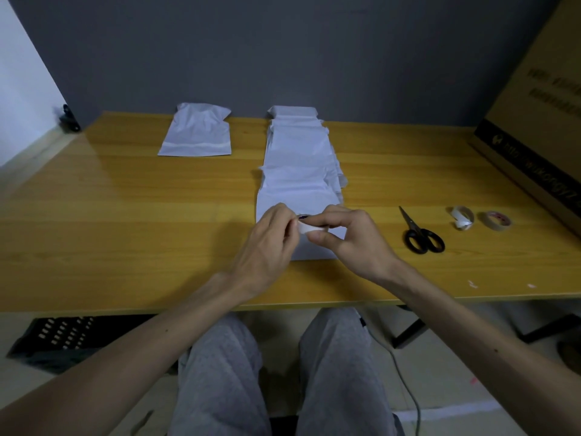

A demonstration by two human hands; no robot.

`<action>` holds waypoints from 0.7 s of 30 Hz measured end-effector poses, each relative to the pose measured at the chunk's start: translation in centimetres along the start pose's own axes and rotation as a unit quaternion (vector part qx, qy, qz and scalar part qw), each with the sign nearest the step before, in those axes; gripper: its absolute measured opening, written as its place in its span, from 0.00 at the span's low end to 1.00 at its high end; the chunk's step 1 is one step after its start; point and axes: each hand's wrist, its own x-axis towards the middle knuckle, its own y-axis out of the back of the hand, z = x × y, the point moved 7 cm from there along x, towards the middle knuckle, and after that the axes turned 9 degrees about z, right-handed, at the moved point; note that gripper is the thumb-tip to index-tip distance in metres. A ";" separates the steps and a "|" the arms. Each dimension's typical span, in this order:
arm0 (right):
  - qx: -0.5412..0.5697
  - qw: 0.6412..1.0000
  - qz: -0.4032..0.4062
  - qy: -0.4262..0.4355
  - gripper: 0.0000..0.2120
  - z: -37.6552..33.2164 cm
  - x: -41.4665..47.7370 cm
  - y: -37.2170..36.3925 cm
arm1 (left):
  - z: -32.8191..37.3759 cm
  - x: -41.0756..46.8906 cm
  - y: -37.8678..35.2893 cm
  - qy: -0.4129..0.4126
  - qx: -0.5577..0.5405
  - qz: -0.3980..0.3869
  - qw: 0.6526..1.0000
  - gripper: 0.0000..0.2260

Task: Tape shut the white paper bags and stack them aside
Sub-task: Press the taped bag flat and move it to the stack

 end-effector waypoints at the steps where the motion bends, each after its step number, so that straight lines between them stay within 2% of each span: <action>1: 0.004 1.000 0.001 -0.002 0.12 0.0 0.0 0.0 | -0.1 -0.1 0.0 0.015 -0.012 -0.001 1.000 0.08; 8: 0.001 1.000 0.019 -0.005 0.12 -0.1 0.3 0.3 | -1.3 -0.2 0.0 0.119 -0.072 -0.019 0.990 0.11; 14: -0.027 0.999 0.017 0.014 0.11 -0.4 0.2 0.0 | -0.9 -0.4 -0.5 0.062 0.004 -0.043 0.997 0.10; 21: -0.003 1.000 0.023 0.005 0.12 -0.4 0.2 0.2 | 0.1 0.0 -0.1 -0.008 0.013 -0.035 0.999 0.10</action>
